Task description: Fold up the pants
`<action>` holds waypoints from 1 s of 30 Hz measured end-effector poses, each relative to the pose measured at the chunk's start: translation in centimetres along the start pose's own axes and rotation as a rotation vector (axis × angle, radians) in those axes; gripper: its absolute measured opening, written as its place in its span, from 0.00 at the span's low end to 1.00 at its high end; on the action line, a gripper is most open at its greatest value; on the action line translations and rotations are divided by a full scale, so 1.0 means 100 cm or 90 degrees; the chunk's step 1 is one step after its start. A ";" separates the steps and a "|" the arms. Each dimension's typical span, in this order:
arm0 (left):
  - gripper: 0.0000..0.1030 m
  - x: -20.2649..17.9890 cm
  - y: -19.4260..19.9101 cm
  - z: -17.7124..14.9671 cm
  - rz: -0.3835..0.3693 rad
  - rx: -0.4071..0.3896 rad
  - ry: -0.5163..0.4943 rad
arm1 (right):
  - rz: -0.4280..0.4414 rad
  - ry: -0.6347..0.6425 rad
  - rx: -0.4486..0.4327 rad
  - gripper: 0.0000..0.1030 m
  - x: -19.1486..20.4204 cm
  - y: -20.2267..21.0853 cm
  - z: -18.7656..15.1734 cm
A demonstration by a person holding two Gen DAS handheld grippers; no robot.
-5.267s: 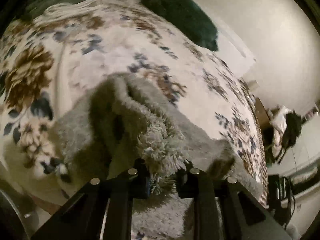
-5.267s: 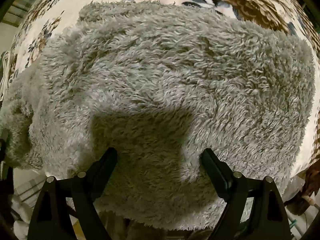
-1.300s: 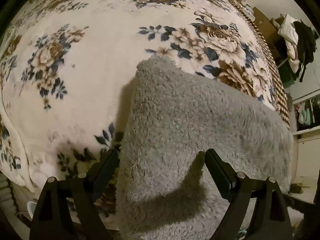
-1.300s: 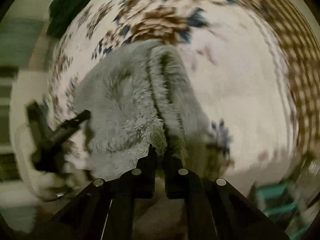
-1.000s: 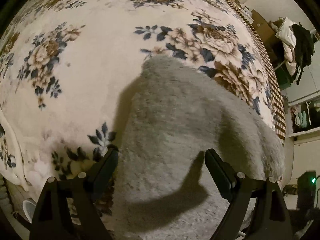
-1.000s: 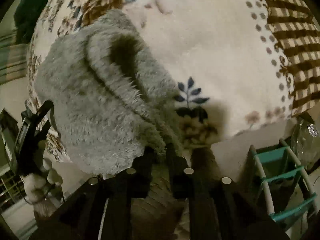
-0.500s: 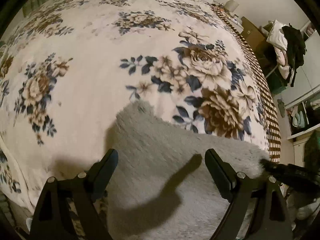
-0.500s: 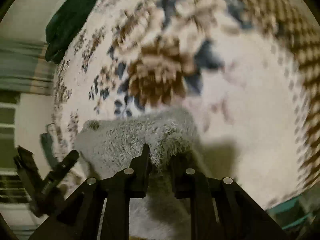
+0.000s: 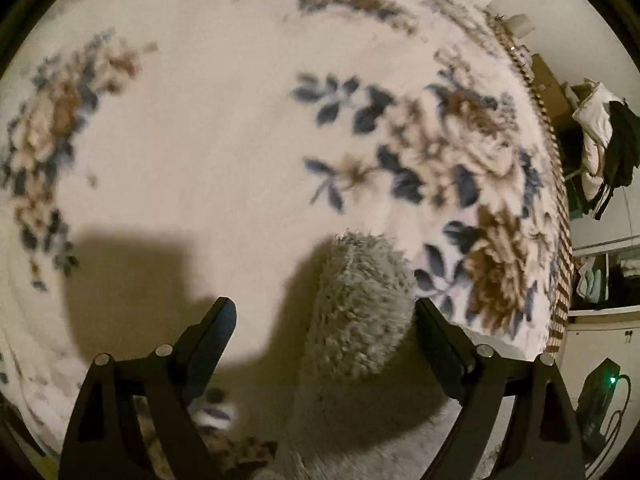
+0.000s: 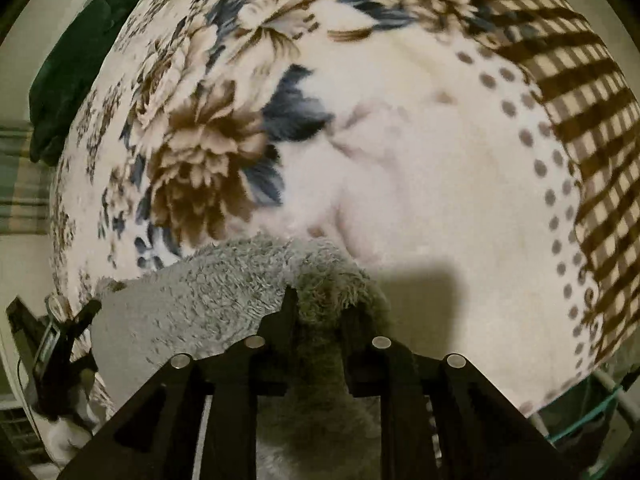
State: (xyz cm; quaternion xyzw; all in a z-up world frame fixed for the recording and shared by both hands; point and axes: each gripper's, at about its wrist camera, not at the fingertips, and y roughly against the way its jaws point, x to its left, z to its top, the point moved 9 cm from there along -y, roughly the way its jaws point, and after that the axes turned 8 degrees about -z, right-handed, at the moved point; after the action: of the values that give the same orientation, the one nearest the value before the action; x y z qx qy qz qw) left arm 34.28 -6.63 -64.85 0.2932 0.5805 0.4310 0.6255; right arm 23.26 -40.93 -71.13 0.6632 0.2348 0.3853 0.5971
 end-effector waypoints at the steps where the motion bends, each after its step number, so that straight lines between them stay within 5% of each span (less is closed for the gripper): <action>1: 0.88 0.001 -0.002 0.000 -0.003 0.002 0.004 | 0.008 0.000 0.010 0.29 0.000 -0.004 0.000; 2: 0.88 0.000 0.000 0.001 -0.007 -0.001 0.003 | 0.027 -0.006 0.022 0.34 0.000 -0.003 0.002; 4: 0.88 -0.004 0.005 0.000 -0.005 -0.010 -0.006 | 0.043 -0.002 0.024 0.69 -0.004 0.014 0.001; 8: 0.88 -0.007 0.005 -0.005 -0.015 -0.006 -0.002 | 0.085 0.006 0.006 0.72 -0.020 0.060 -0.027; 13: 0.88 -0.009 0.003 -0.008 -0.013 -0.011 -0.007 | 0.111 0.003 0.108 0.71 -0.032 0.042 -0.091; 14: 0.88 -0.009 0.003 -0.008 -0.011 -0.011 -0.011 | 0.100 -0.007 0.127 0.64 -0.037 0.027 -0.103; 15: 0.88 -0.009 0.003 -0.007 -0.006 -0.011 -0.018 | 0.104 -0.026 0.146 0.28 -0.040 0.015 -0.114; 16: 0.88 -0.009 0.003 -0.007 -0.004 -0.011 -0.022 | 0.111 -0.050 0.157 0.16 -0.042 0.010 -0.120; 19: 0.88 -0.010 0.004 -0.007 0.001 -0.011 -0.030 | 0.119 -0.081 0.123 0.00 -0.045 0.027 -0.129; 24: 0.88 -0.011 0.002 -0.008 -0.007 -0.012 -0.020 | 0.058 -0.090 0.116 0.00 -0.065 0.043 -0.143; 26: 0.88 -0.012 0.002 -0.009 -0.006 -0.012 -0.020 | 0.095 -0.129 0.130 0.01 -0.069 0.034 -0.143; 27: 0.88 -0.011 0.002 -0.008 -0.008 -0.011 -0.020 | 0.134 -0.154 0.133 0.04 -0.070 0.034 -0.141; 30: 0.88 -0.014 0.003 -0.009 -0.002 -0.015 -0.030 | 0.195 -0.205 0.116 0.62 -0.071 0.037 -0.133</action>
State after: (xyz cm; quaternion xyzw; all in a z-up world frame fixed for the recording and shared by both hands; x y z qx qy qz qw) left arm 33.38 -7.84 -64.04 0.2951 0.5612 0.4295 0.6431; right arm 7.98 -38.88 -69.29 0.7952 0.0667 0.3380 0.4990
